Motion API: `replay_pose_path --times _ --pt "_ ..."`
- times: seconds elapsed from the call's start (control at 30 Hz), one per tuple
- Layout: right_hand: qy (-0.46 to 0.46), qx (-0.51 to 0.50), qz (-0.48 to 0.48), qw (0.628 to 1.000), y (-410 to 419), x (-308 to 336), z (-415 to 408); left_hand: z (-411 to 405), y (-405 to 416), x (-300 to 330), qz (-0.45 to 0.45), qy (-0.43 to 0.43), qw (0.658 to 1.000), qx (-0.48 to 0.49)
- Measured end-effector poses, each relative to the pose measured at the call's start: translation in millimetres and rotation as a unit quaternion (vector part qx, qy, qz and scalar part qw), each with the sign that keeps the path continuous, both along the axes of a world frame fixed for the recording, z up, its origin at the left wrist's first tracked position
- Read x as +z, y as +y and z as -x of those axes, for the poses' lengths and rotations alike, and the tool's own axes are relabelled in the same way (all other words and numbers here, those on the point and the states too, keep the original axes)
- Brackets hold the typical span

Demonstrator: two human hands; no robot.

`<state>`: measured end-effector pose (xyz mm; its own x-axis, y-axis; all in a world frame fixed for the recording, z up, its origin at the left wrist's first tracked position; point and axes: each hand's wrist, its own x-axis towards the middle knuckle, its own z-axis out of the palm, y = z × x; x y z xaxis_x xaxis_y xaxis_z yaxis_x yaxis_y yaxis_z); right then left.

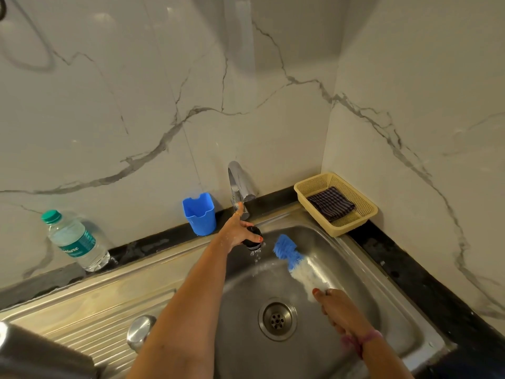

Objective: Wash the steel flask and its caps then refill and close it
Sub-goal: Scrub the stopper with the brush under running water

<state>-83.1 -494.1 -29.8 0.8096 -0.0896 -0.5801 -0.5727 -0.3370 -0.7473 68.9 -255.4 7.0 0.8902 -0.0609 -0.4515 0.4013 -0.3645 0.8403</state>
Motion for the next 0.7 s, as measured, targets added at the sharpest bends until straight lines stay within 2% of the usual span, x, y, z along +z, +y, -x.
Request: replay_pose_path --times 0.13,0.33,0.7 --pt "0.0 0.007 0.001 1.0 -1.7 -0.7 1.0 6.8 -4.2 -1.7 -0.047 -0.042 0.998 -0.008" --pt "-0.007 0.008 0.014 1.0 -6.0 -1.7 1.1 31.8 -8.7 -17.4 -0.073 -0.097 0.992 0.043" --pt "-0.005 0.063 0.015 0.998 -3.9 -2.2 6.2 109.3 -3.8 -41.9 -0.056 -0.164 0.98 0.098"
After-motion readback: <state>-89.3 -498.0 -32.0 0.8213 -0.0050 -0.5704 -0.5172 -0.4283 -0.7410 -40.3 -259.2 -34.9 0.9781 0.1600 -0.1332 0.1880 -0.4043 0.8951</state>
